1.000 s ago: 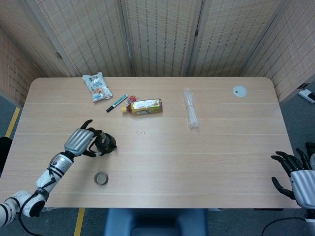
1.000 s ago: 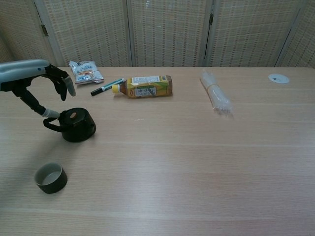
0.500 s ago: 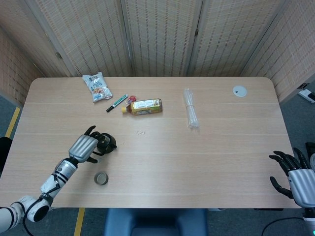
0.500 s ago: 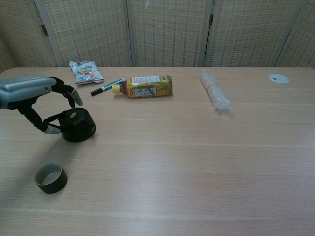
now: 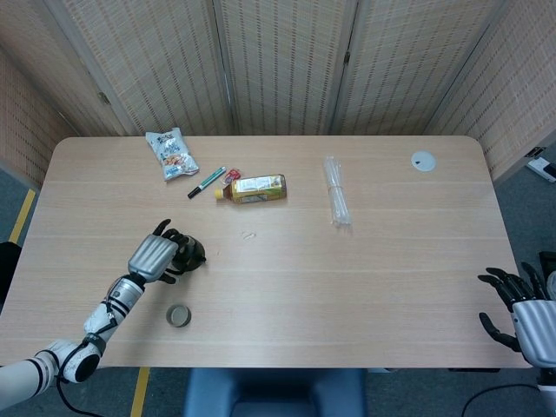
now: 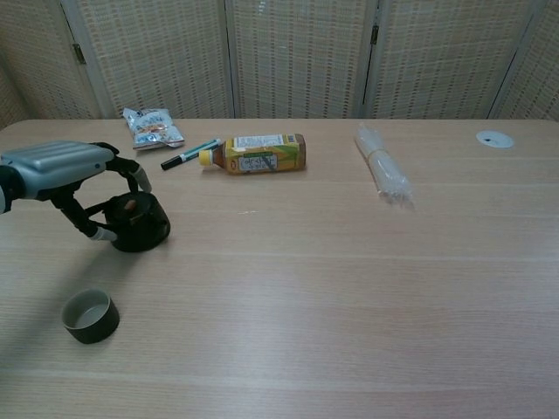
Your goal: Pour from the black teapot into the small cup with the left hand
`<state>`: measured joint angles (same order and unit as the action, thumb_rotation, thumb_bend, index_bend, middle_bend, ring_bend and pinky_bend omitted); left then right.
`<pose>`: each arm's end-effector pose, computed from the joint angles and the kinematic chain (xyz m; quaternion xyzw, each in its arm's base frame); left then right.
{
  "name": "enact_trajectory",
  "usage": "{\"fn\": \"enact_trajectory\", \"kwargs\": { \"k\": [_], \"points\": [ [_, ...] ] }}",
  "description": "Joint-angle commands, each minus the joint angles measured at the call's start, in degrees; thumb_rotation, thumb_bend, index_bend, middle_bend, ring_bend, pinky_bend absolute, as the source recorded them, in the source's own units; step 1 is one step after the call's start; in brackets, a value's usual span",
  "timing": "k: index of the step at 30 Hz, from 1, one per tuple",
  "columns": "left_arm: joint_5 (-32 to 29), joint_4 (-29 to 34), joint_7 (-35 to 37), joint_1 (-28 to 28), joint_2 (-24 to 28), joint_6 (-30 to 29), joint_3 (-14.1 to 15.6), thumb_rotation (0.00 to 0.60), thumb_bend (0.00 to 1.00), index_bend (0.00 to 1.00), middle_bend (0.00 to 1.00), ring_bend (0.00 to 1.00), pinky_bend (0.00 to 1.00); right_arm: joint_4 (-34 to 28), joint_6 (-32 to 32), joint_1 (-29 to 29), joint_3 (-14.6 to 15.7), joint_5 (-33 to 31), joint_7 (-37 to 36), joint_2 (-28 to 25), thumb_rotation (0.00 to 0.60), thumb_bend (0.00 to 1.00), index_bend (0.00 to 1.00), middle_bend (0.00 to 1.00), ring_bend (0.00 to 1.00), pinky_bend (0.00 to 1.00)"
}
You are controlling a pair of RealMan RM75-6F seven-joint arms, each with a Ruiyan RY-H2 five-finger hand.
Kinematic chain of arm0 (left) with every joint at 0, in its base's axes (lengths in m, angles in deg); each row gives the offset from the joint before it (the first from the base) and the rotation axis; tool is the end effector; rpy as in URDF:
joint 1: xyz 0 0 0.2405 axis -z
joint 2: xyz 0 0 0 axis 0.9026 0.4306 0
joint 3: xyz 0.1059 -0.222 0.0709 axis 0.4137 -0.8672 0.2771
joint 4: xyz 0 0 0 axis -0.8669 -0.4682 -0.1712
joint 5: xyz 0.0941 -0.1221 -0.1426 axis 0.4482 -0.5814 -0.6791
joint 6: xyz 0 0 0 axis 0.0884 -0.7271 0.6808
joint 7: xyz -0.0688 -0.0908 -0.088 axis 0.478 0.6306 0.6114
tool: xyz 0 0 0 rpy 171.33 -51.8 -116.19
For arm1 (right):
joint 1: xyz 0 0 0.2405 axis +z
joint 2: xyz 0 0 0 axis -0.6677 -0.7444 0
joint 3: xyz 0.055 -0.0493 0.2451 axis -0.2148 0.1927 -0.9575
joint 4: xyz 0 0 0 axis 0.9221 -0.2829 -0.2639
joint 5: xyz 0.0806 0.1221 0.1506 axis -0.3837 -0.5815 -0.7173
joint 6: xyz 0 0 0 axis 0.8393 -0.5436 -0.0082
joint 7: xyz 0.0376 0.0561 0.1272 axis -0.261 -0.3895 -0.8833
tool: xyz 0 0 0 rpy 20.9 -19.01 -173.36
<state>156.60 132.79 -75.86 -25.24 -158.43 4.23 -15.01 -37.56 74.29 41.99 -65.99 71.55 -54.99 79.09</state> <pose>-0.2237 0.3520 0.0088 -0.7804 -0.3313 -0.2997 0.4375 -0.3280 -0.1439 0.1766 0.6069 -0.3781 0.4000 0.5733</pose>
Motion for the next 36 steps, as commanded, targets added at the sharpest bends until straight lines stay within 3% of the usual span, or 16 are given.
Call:
{"fn": "enact_trajectory", "kwargs": {
  "k": [1,21,29,36],
  "points": [
    [-0.5,0.0,-0.5,-0.1,0.5,0.1,0.0,0.600,0.22,0.28,0.33,0.21,0.00,0.2,0.0,0.0,0.0,-0.1,-0.2,0.1,0.600,0.35,0.24,0.23,0.23,0.00],
    [-3.1,-2.4,-0.3,1.5,-0.9,1.8,-1.9,0.600,0.22,0.29,0.33,0.22,0.00,1.0,0.5,-0.2,0.2,0.4,-1.0,0.4,0.600,0.35,0.24,0.23,0.22,0.00],
    [1.4,2.4,2.3,-1.4,3.6,-2.9,0.5,0.600,0.22,0.30,0.33,0.22,0.00,1.0,0.4,0.0,0.1,0.4,-1.0,0.3,0.600,0.35,0.24,0.23,0.23,0.00],
    [7.7,1.3,8.1,-1.8,5.9,-3.2,3.8,0.600,0.22,0.33,0.33,0.22,0.00,0.4,0.8,0.0,0.0,0.8,-0.4,0.2,0.600,0.35,0.24,0.23,0.23,0.00]
  ]
}}
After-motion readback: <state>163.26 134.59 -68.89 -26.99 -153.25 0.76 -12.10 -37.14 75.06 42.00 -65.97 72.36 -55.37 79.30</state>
